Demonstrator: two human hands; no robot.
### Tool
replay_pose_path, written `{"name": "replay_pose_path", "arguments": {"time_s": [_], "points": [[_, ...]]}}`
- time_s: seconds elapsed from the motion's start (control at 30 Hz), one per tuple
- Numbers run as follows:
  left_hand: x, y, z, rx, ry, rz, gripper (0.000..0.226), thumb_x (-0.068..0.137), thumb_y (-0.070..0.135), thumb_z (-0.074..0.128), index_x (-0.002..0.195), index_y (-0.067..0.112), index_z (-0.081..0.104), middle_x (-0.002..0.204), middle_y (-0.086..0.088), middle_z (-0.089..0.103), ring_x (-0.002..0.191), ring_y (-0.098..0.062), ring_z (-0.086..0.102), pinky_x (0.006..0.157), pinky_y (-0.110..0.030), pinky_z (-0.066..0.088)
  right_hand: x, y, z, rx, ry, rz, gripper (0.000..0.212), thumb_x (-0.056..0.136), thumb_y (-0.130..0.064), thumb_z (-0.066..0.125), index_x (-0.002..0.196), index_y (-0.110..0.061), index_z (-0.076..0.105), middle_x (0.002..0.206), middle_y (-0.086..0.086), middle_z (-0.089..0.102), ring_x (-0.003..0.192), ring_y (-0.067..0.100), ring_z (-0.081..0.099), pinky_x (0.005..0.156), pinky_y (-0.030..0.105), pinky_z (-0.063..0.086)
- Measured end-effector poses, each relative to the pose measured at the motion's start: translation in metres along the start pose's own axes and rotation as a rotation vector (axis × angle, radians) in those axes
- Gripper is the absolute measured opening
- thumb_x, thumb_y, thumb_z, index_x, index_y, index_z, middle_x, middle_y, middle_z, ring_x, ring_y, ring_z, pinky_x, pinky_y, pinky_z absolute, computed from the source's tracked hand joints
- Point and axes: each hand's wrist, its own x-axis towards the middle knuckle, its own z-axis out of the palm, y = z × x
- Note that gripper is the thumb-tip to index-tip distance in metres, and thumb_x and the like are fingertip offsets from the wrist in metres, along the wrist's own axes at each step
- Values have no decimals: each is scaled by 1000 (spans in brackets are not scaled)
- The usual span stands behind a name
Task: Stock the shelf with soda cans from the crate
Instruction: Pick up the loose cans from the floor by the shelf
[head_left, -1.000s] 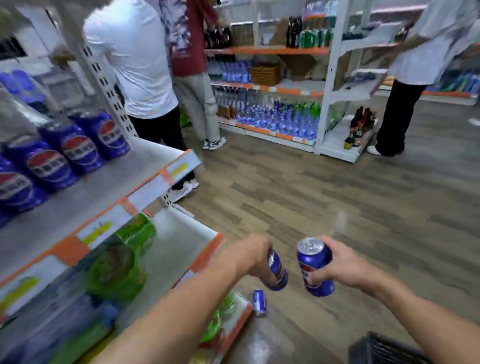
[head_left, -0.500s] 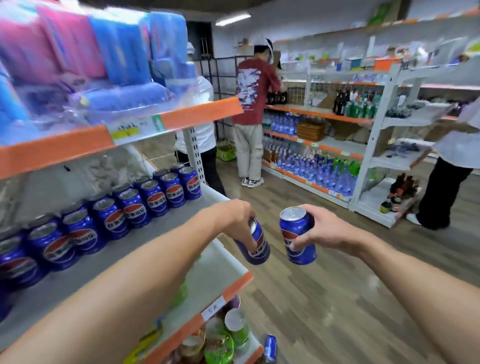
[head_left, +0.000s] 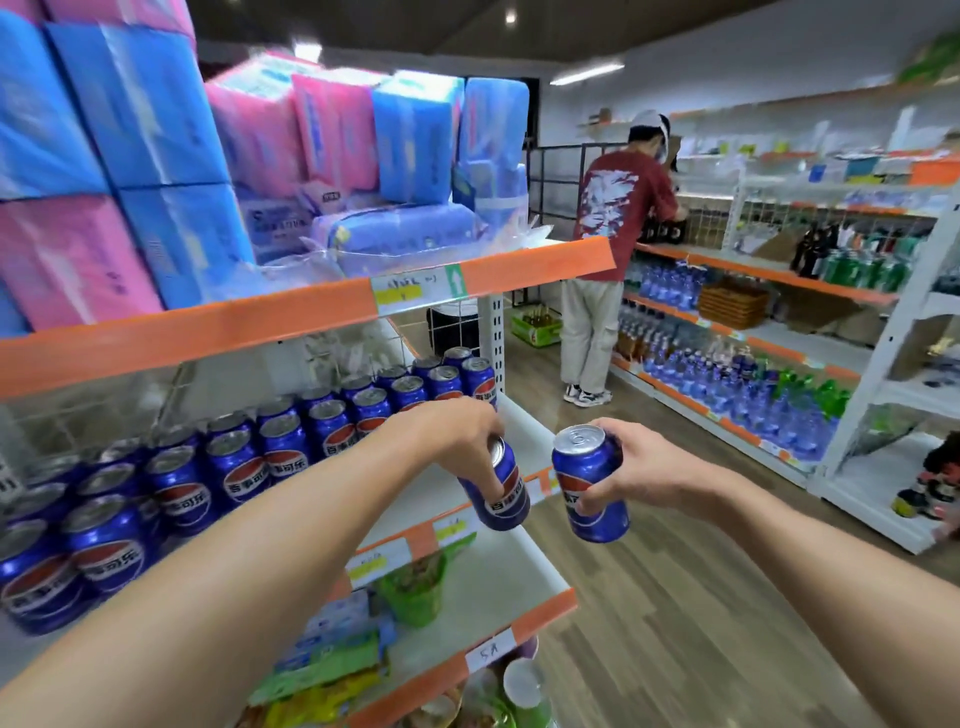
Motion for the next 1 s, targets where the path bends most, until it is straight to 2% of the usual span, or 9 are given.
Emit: {"name": "replay_pose_path", "arguments": {"time_s": [0.07, 0.27, 0.47, 0.53, 0.63, 0.77, 0.83, 0.9, 1.0], "points": [[-2, -10, -2, 0, 0, -16, 51, 66, 52, 78, 107, 24, 63, 98, 6, 65, 87, -18, 63, 71, -34, 57, 10, -3, 4, -9, -12, -4, 62, 50, -17, 91, 104, -30, 62, 94, -6, 72, 85, 9, 70, 72, 23, 55], [-10, -43, -4, -33, -18, -49, 47, 67, 50, 78, 104, 27, 61, 92, 9, 61, 82, -14, 62, 65, -33, 54, 35, -16, 22, -15, -28, -30, 60, 51, -17, 91, 103, -26, 62, 95, -4, 72, 88, 15, 70, 81, 31, 59], [-34, -84, -8, 47, -63, -98, 52, 70, 50, 78, 112, 22, 63, 99, 4, 64, 87, -20, 62, 72, -37, 55, 61, -45, 55, 30, -57, -65, 56, 56, -6, 91, 101, -23, 62, 90, -4, 73, 82, 11, 70, 69, 22, 56], [-45, -101, -8, 54, -71, -125, 54, 72, 48, 78, 116, 21, 61, 103, 4, 63, 90, -21, 62, 68, -35, 53, 71, -56, 70, 40, -69, -86, 57, 55, -5, 90, 101, -24, 62, 89, -6, 73, 80, 8, 70, 66, 20, 55], [-61, -131, -5, 60, -101, -181, 62, 70, 48, 78, 123, 25, 58, 112, 4, 60, 95, -22, 61, 74, -35, 55, 86, -73, 99, 62, -95, -124, 61, 55, -5, 89, 106, -25, 62, 96, -6, 74, 88, 12, 72, 75, 26, 59], [-80, -177, 4, 57, -139, -261, 63, 69, 47, 79, 124, 24, 56, 111, 6, 59, 97, -22, 61, 80, -38, 58, 101, -95, 138, 99, -146, -168, 64, 61, -4, 87, 114, -26, 59, 104, -11, 71, 93, 6, 69, 72, 15, 52], [-92, -199, 8, 65, -133, -282, 70, 69, 47, 79, 130, 24, 55, 121, 3, 61, 102, -23, 62, 83, -39, 58, 112, -104, 159, 92, -177, -173, 68, 60, -7, 88, 117, -25, 58, 108, -9, 71, 99, 11, 69, 82, 22, 55], [-103, -217, 12, 50, -130, -311, 74, 70, 45, 81, 135, 24, 53, 120, 4, 60, 104, -24, 62, 81, -37, 57, 123, -111, 179, 88, -210, -171, 75, 56, -12, 90, 121, -28, 57, 112, -9, 70, 105, 14, 67, 93, 34, 54], [-114, -243, 17, 20, -149, -326, 66, 69, 41, 85, 127, 20, 60, 121, -1, 65, 104, -25, 64, 83, -39, 57, 135, -128, 203, 68, -252, -172, 79, 59, -13, 91, 125, -32, 53, 114, -12, 65, 103, 8, 62, 88, 29, 53]]}}
